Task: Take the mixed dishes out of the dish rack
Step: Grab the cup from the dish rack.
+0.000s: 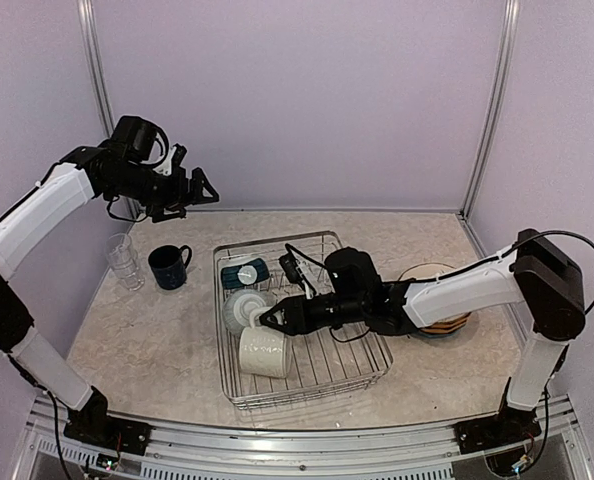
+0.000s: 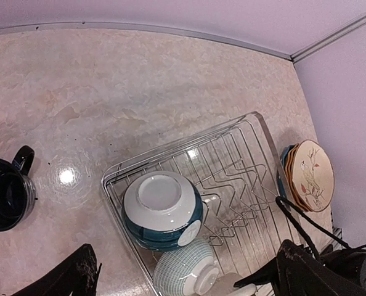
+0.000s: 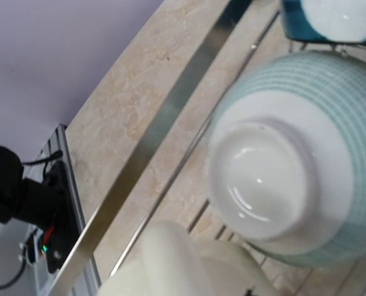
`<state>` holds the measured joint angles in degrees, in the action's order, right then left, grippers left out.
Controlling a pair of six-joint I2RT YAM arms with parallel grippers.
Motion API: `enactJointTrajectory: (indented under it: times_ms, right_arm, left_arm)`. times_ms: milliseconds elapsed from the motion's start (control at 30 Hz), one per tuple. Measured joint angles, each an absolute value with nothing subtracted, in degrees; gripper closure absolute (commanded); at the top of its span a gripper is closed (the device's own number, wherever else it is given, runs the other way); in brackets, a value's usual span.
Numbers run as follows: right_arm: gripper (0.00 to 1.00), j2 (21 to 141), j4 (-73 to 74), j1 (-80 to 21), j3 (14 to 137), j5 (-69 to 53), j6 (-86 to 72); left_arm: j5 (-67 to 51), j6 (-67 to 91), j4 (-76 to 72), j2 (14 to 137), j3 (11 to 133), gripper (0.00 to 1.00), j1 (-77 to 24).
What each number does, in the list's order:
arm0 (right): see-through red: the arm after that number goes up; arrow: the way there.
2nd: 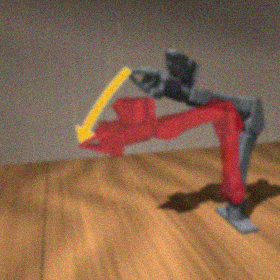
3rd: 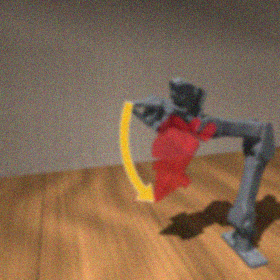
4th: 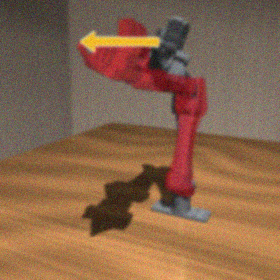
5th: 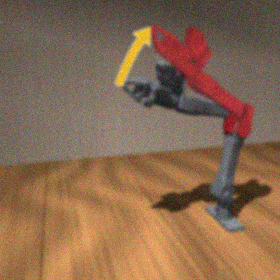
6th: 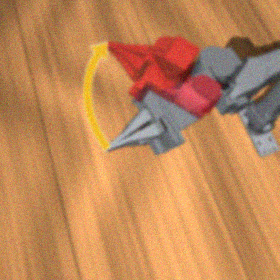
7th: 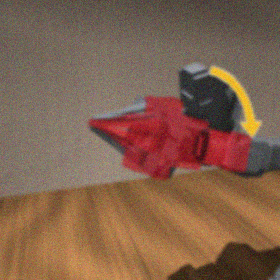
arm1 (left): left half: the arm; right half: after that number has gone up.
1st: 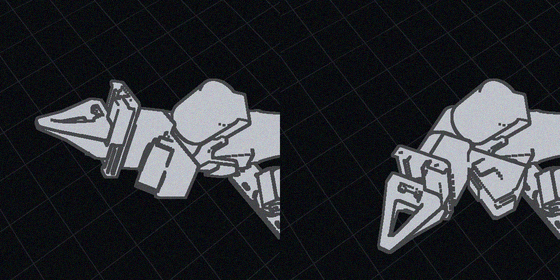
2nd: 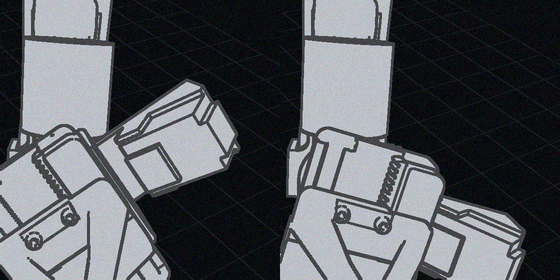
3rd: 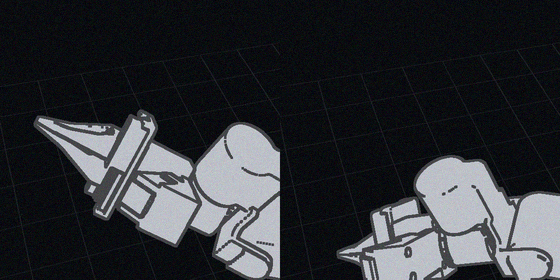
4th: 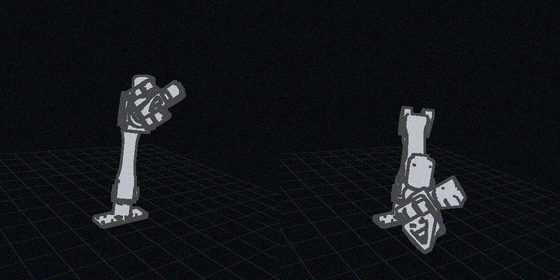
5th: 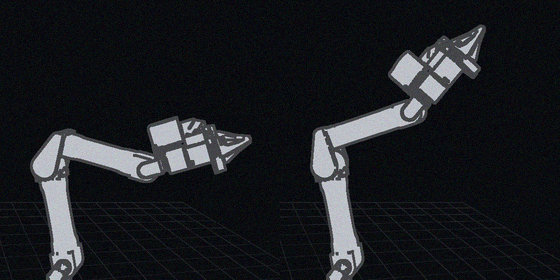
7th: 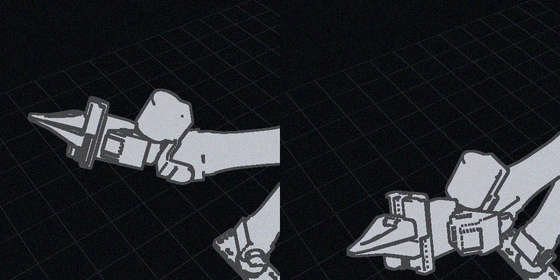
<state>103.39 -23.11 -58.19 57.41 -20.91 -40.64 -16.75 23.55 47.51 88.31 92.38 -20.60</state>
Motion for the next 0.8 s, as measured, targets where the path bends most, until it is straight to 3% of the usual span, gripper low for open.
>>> enactJointTrajectory:
  times_ms: [100, 267, 667, 800]
  right_arm:
    - [0.54, 104.4, -22.9, -58.3, 58.5, -22.0, -37.2]
    - [0.59, 106.2, -20.3, -58.4, 60.7, -23.2, -31.1]
    - [0.95, 107.1, -22.3, -58.5, 61.0, -24.2, -27.9]
    - [1.00, 105.4, -23.8, -58.6, 58.5, -23.2, -29.2]
  left_arm:
    - [-17.1, 23.6, 47.2, 88.3, 92.0, 0.04, -20.6]
    - [-17.4, 23.6, 47.1, 88.2, 91.9, 0.04, -20.6]
    - [-17.6, 23.7, 46.9, 88.3, 91.9, 0.04, -21.3]
    - [-17.8, 24.1, 46.8, 88.3, 91.9, 0.04, -21.7]
